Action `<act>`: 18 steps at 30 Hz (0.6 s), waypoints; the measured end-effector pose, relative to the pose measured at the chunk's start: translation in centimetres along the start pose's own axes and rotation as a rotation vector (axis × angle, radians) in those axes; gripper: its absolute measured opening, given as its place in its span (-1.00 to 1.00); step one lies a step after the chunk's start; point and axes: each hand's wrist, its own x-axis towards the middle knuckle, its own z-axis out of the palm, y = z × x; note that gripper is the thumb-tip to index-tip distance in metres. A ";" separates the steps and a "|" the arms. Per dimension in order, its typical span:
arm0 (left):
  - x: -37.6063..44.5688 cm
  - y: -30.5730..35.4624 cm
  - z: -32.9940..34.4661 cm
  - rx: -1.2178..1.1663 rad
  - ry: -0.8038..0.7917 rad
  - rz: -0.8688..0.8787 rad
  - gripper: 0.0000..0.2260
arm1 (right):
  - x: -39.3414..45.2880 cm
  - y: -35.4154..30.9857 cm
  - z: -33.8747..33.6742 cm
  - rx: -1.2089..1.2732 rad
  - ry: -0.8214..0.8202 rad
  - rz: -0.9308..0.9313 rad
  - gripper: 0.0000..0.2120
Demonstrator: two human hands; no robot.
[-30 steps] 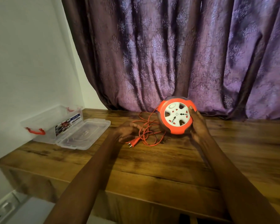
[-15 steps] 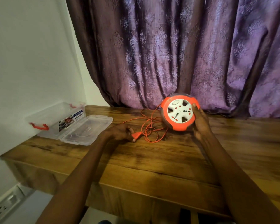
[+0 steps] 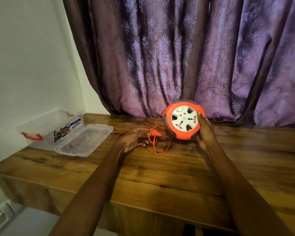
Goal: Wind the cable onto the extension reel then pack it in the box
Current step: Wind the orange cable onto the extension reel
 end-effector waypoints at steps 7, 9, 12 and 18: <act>0.3 -0.8 1.2 -0.116 -0.065 -0.053 -0.83 | 0.2 0.2 0.0 0.006 0.017 -0.011 -0.55; 0.2 -0.8 1.7 -0.049 -0.090 -0.018 -0.81 | 0.2 0.2 0.0 -0.016 0.012 -0.016 -0.57; 0.4 -0.9 2.4 0.063 -0.033 0.066 -0.74 | 0.0 0.3 -0.1 -0.035 -0.011 -0.018 -0.59; 1.4 -1.1 2.0 0.312 0.159 0.188 -0.81 | 0.1 -0.1 -0.5 -0.040 -0.005 -0.044 -0.59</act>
